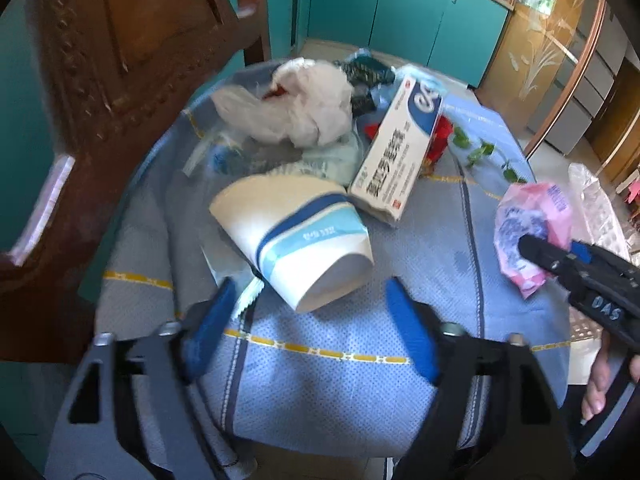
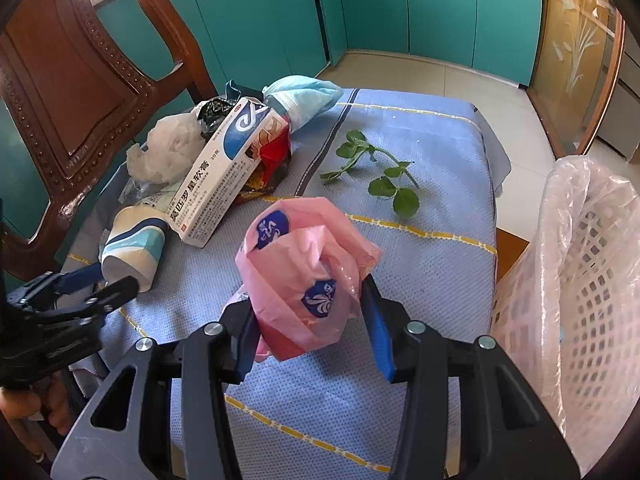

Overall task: Collect trash
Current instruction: 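Grasp the white paper cup with the left tool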

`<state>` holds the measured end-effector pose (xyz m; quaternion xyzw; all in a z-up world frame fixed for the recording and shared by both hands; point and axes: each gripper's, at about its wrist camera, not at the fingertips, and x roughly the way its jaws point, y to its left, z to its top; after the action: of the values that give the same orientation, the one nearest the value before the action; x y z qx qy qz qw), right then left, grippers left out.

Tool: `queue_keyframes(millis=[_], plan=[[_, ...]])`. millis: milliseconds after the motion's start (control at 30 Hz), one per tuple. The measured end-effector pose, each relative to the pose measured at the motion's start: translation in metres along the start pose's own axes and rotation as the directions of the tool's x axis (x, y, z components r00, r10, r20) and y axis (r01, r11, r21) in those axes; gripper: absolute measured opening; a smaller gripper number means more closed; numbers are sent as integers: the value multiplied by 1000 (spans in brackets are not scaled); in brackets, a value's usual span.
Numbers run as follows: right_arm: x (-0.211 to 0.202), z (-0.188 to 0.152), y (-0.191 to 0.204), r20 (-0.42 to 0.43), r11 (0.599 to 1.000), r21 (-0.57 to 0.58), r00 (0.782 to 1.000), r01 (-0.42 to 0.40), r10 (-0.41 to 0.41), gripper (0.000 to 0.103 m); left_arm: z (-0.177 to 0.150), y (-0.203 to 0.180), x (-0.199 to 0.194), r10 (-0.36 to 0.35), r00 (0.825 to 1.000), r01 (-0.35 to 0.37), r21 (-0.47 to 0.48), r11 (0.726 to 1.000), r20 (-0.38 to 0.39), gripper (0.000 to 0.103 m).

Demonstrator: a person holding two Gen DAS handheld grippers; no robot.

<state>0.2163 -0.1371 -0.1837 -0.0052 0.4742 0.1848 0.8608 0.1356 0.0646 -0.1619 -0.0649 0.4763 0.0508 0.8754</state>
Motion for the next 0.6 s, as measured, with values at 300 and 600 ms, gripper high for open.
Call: queue_keyframes(millis=[300,600], plan=[[6,-1,7,-6,1000,-15,1000,7,-7,47,22,5,32,52,995,-58,-65,996,-90,94],[12,-5,18,-20,997,-73,999,24,-25,47,9,17,36,6,998,-15,-122,992,-70,65]])
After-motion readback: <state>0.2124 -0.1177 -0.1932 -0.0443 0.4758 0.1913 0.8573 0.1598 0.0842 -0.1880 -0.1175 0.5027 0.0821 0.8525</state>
